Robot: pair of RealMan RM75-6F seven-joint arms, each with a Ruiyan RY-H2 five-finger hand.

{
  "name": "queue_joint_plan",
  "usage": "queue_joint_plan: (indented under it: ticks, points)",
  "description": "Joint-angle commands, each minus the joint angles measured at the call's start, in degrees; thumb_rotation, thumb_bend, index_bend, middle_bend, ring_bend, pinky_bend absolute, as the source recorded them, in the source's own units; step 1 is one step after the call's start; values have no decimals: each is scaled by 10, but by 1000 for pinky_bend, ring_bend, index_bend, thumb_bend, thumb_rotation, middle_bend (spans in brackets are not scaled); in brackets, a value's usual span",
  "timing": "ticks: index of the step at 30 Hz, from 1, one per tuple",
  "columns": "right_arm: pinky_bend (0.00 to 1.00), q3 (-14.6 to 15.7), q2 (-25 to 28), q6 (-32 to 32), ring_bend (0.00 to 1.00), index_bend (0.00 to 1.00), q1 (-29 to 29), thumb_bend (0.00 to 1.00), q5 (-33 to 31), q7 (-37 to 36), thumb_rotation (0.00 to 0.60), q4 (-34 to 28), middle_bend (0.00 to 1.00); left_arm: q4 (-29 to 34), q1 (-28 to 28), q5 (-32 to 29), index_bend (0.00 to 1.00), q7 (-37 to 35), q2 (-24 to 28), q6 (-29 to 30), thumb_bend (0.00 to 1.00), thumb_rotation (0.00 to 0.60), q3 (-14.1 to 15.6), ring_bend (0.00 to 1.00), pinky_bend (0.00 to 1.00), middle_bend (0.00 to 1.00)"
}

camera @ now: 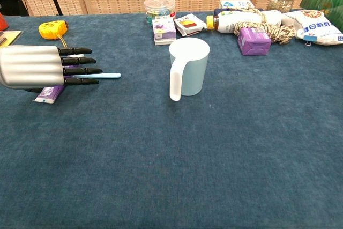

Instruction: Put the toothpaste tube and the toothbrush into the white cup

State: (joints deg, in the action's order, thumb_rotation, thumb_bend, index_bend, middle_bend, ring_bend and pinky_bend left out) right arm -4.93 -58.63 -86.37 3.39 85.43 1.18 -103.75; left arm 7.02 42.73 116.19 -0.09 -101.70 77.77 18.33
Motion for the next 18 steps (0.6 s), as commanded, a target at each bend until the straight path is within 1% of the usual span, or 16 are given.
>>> queue_joint_plan:
  ticks: [1, 4, 6, 8, 13, 16, 18]
  points:
    - [0, 0, 0, 1, 0, 0, 1, 0, 0, -1, 600, 0, 0, 0, 2, -5, 0, -3, -2, 3, 289, 600, 1, 0, 0, 0]
    - [0, 1, 1, 3, 0, 0, 2, 0, 0, -2, 600, 1, 0, 0, 3, -7, 1, -3, -5, 7, 383, 600, 4, 0, 0, 0]
    - [0, 1, 1, 3, 0, 0, 1, 0, 1, -2, 600, 0, 0, -2, 3, -8, 24, 2, -8, 9, 414, 600, 7, 0, 0, 0]
    - [0, 1, 1, 2, 0, 0, 1, 0, 2, -2, 600, 0, 0, -3, 2, -9, 87, 7, -10, 10, 427, 600, 10, 0, 0, 0]
    - [0, 2, 2, 0, 0, 0, 0, 0, 4, -5, 600, -1, 0, -3, -1, -12, 208, 10, -12, 14, 436, 600, 15, 0, 13, 0]
    - [0, 3, 3, 1, 0, 0, 0, 0, 6, -8, 600, -2, 0, -4, -3, -15, 246, 9, -12, 20, 447, 600, 17, 0, 64, 0]
    - [0, 4, 3, 2, 0, 0, 0, 0, 7, -9, 600, -2, 0, -6, -4, -16, 248, 10, -11, 18, 453, 600, 18, 0, 98, 0]
